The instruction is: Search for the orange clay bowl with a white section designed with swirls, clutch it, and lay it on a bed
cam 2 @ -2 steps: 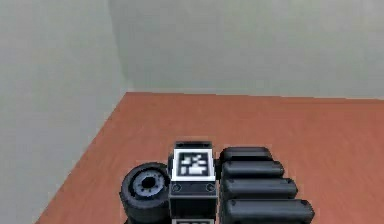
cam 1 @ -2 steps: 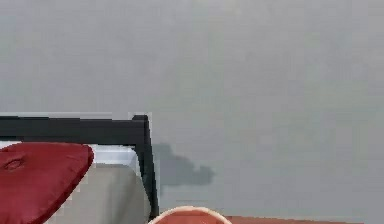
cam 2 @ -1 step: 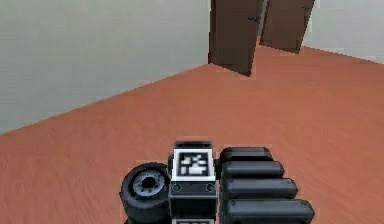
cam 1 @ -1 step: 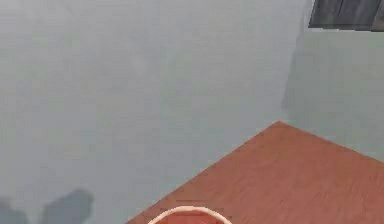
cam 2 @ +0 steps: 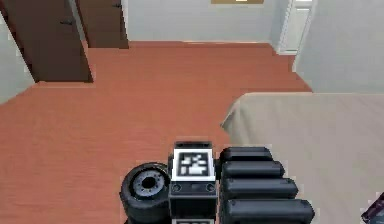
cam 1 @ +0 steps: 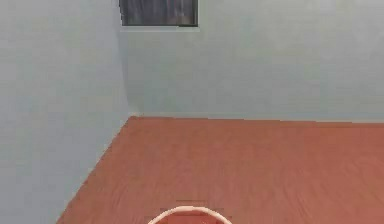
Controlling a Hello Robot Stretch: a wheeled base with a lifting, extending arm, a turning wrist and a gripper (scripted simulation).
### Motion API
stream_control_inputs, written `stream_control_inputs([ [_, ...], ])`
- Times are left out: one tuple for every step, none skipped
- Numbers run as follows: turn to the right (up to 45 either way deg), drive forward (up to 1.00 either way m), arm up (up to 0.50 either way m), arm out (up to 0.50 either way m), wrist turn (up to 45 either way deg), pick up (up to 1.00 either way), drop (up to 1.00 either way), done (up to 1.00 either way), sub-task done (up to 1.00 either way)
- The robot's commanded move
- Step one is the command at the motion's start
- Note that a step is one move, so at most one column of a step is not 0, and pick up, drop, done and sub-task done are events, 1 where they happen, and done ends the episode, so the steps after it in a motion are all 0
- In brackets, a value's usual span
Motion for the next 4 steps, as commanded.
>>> stream_control_inputs([
  [45.0, 0.00, 0.00, 0.00, 0.0, 0.00, 0.00, 0.00, 0.00],
  [42.0, 0.00, 0.00, 0.00, 0.0, 0.00, 0.00, 0.00, 0.00],
  [0.0, 0.00, 0.00, 0.48, 0.0, 0.00, 0.00, 0.00, 0.00],
  [0.0, 0.00, 0.00, 0.00, 45.0, 0.00, 0.00, 0.00, 0.00],
])
